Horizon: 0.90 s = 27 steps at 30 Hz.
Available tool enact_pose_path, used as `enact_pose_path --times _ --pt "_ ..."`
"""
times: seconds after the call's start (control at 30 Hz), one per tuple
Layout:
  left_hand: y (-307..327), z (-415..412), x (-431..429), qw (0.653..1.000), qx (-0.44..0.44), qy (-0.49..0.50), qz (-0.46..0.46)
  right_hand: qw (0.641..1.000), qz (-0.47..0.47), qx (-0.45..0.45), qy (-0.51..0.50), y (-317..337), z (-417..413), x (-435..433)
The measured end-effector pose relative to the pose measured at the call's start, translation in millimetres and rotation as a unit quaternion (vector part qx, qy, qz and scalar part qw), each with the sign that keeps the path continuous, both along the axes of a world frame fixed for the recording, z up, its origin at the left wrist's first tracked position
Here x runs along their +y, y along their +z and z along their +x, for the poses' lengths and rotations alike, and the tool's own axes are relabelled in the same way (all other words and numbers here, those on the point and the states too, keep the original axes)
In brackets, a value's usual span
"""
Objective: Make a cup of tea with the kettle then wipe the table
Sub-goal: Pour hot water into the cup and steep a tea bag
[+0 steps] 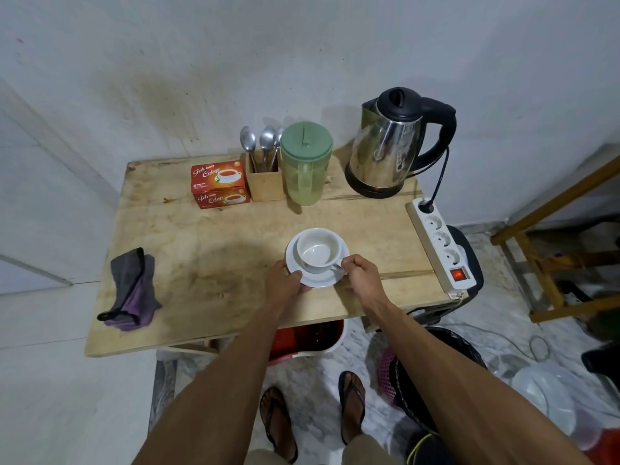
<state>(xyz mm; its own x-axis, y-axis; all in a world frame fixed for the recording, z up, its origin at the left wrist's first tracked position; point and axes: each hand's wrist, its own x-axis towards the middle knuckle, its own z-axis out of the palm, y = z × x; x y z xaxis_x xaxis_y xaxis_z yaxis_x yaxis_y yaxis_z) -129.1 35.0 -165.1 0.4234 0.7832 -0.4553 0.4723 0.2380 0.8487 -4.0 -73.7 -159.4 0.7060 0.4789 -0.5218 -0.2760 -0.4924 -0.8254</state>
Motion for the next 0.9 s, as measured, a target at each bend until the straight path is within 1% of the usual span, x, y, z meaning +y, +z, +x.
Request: enact_pose_path --times 0.1,0.17,0.2,0.27,0.33,0.4,0.47,0.53,0.6,0.7,0.77,0.9 --pt "-3.9 -1.1 1.2 0.999 0.034 0.009 0.018 1.000 0.007 -0.006 -0.020 -1.7 4.5 -0.5" --pt "-8.5 -3.6 5.3 0.997 0.059 0.020 0.053 0.999 0.012 -0.011 -0.052 -1.2 7.5 -0.5" --pt "-11.7 -5.6 8.9 0.994 0.075 0.022 0.074 0.997 0.007 -0.029 -0.066 -0.5 10.1 -0.7" --pt "-17.8 -10.7 15.4 0.982 0.123 0.017 0.144 0.992 -0.028 -0.091 -0.081 -3.2 16.3 -1.0" --pt "-22.9 -16.2 20.7 0.959 0.172 0.011 0.227 0.978 -0.097 -0.173 -0.061 -8.9 22.2 -3.1" --pt "-31.4 -20.2 24.8 0.935 0.210 -0.010 0.286 0.945 -0.157 -0.286 0.010 -17.5 27.9 -4.5" --pt "-43.4 -23.2 27.6 0.913 0.234 -0.056 0.330 0.900 -0.172 -0.390 0.087 -29.1 33.1 -6.4" --pt "-54.3 -26.1 29.0 0.893 0.253 -0.103 0.359 0.863 -0.182 -0.451 0.135 -38.3 37.8 -6.1" --pt "-62.6 -27.1 29.7 0.886 0.267 -0.139 0.354 0.840 -0.213 -0.465 0.179 -48.0 43.7 -3.3" --pt "-73.7 -27.9 30.6 0.881 0.274 -0.156 0.353 0.830 -0.258 -0.438 0.230 -60.9 47.7 -0.9" --pt "-79.1 -27.7 31.3 0.873 0.281 -0.157 0.366 0.822 -0.268 -0.440 0.242 -68.1 47.0 -1.8" --pt "-81.0 -25.7 29.6 0.871 0.288 -0.151 0.368 0.812 -0.278 -0.452 0.241 -71.4 45.1 -2.8"
